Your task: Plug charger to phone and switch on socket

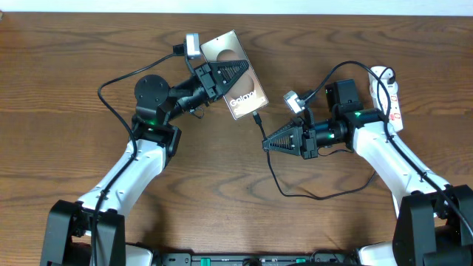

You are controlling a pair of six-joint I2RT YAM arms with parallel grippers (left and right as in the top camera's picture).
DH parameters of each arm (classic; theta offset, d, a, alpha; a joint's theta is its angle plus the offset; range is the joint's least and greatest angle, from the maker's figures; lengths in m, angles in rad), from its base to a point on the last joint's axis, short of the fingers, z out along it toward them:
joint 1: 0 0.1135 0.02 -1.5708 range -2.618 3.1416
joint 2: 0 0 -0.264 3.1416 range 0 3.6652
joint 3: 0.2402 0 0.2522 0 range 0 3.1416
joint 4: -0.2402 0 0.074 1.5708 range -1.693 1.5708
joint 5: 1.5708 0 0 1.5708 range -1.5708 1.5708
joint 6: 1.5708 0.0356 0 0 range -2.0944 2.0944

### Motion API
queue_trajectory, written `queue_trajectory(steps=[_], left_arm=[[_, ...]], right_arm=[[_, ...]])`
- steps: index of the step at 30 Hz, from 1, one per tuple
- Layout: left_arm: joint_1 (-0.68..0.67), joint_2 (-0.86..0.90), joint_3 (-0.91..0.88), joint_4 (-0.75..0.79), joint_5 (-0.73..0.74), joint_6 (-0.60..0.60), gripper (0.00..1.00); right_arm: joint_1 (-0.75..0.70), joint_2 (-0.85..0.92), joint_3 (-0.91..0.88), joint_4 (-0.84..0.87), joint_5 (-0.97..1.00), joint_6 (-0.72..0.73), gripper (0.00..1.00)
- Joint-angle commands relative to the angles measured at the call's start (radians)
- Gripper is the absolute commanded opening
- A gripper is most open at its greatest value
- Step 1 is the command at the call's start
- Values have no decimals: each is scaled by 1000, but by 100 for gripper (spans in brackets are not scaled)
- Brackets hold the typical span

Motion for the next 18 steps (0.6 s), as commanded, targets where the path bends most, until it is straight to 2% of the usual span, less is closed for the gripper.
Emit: queue_trajectory(steps=[1, 18], left_arm=[[2, -29, 16, 17, 12, 27, 8], [2, -29, 16, 17, -14, 0, 7]], right_arm=[[7, -14, -1, 3, -28, 17, 1], [7, -14, -1, 3, -28, 27, 1]])
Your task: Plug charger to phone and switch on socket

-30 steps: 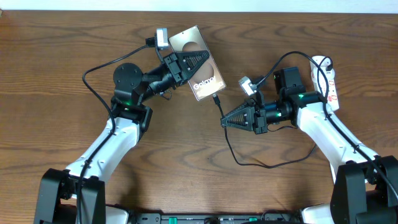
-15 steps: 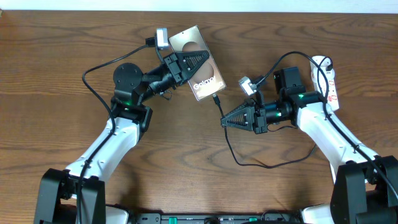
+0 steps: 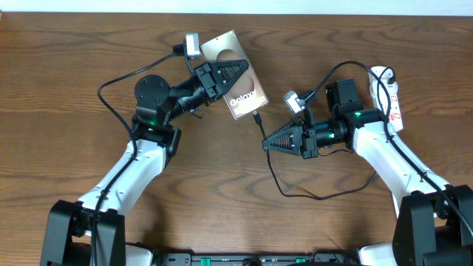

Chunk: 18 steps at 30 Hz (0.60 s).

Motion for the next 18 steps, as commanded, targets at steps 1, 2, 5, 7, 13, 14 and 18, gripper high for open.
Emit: queue_trajectory(steps=[1, 2, 5, 7, 13, 14, 18], left_arm=[[2, -30, 16, 18, -3, -1, 8], [2, -30, 16, 18, -3, -11, 8], [2, -30, 16, 18, -6, -28, 7], [2, -30, 16, 17, -5, -27, 8], [2, -30, 16, 5, 25, -6, 7], [2, -30, 16, -6, 24, -1, 7], [2, -30, 16, -13, 13, 16, 8]], right_arm=[[7, -14, -1, 2, -27, 11, 1], [7, -14, -1, 2, -27, 11, 1], [7, -14, -1, 2, -27, 11, 1], [7, -14, -1, 2, -27, 11, 1], [7, -14, -1, 2, -27, 11, 1], [7, -14, -1, 3, -27, 15, 1], [7, -14, -1, 2, -20, 46, 1]])
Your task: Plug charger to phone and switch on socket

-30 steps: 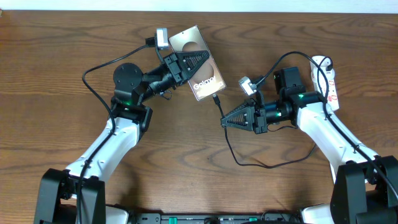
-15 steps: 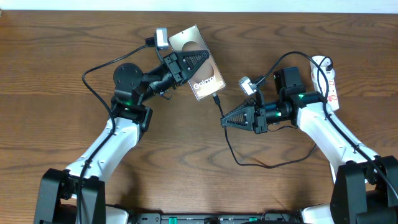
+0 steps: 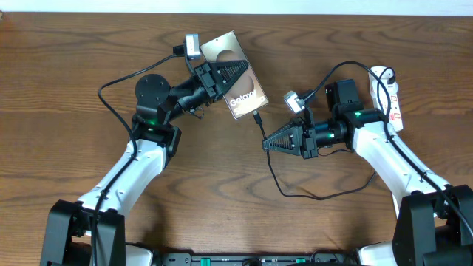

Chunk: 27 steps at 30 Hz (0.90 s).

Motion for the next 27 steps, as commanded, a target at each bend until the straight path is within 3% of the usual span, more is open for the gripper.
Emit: queue_trajectory(steps=[1, 6, 11, 18, 27], left_arm=[[1, -30, 16, 11, 6, 34, 8], [2, -30, 16, -85, -41, 149, 8], [3, -30, 16, -381, -124, 332, 8], [3, -30, 16, -605, -217, 493, 7], [3, -29, 16, -813, -253, 597, 7]], right_arm=[[7, -14, -1, 1, -2, 48, 1], [7, -14, -1, -1, 113, 100, 1], [7, -14, -1, -50, 520, 241, 1], [7, -14, -3, -168, 1080, 360, 1], [7, -13, -57, -90, 1201, 416, 1]])
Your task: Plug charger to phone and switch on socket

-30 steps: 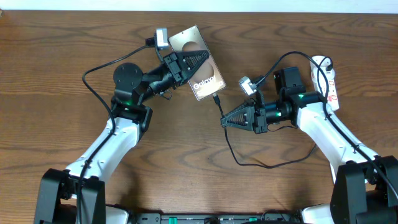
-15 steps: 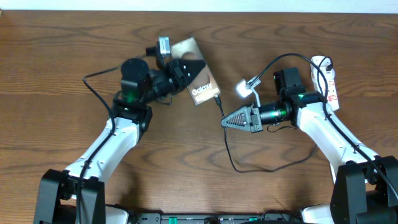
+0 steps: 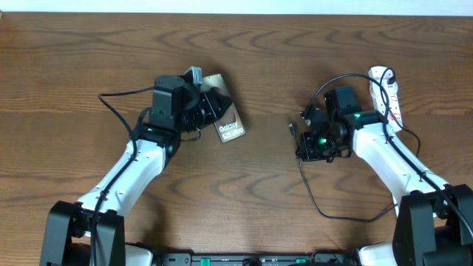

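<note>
The phone [image 3: 225, 122] is a tan slab with a Galaxy label, raised off the table and tilted, and my left gripper [image 3: 209, 104] is shut on its upper part. My right gripper [image 3: 298, 137] sits to the phone's right with its wrist turned downward. It is shut on the black charger cable [image 3: 314, 199] close to the plug tip [image 3: 291, 127], which points toward the phone across a gap. The cable loops down over the table and back to the black charger adapter [image 3: 341, 96]. The adapter sits beside the white socket strip [image 3: 392, 96].
The wooden table [image 3: 89, 59] stretches around both arms. The socket strip lies at the far right, behind the right arm's elbow. The cable's slack lies in front of the right arm.
My left gripper turned and now holds the phone lower and more on edge. My right gripper drew back to the right with its wrist rotated, and the plug tip went with it, away from the phone.
Across the three earlier moments both arms stood still. The left gripper lay on the phone flat on the table, and the right gripper pointed left along the cable below the plug. Now the phone is tilted and the plug sits in the right gripper.
</note>
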You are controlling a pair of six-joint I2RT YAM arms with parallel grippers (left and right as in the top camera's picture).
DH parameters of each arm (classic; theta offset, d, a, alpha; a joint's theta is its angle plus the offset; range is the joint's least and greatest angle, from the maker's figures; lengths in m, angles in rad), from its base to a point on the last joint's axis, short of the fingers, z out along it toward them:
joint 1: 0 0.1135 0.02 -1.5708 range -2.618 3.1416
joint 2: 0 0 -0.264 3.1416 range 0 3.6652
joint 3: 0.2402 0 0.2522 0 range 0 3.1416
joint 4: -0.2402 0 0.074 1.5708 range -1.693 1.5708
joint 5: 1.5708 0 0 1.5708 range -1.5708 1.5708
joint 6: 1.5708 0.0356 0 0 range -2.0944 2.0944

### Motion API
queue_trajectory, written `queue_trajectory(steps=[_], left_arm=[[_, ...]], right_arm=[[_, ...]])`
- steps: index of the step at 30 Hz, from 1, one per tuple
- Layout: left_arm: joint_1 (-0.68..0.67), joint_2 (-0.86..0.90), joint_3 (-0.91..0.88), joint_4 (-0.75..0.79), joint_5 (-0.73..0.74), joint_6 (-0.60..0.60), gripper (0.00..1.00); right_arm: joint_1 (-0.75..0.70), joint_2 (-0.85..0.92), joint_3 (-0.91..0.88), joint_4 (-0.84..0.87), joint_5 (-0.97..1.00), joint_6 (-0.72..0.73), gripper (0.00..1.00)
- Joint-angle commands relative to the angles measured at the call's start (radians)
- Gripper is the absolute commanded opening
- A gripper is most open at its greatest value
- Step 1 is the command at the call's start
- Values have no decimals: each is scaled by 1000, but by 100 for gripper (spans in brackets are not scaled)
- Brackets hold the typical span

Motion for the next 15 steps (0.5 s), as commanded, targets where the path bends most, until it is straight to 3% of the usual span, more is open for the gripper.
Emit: queue_trajectory(steps=[1, 9, 15], left_arm=[[1, -25, 16, -42, -11, 85, 7], [-1, -24, 16, -194, -11, 146, 7], [-1, -24, 16, -211, -11, 158, 7]], right_arm=[[7, -13, -42, 51, 77, 32, 1], [7, -12, -180, 316, 89, 87, 1], [7, -11, -186, 334, 183, 90, 5]])
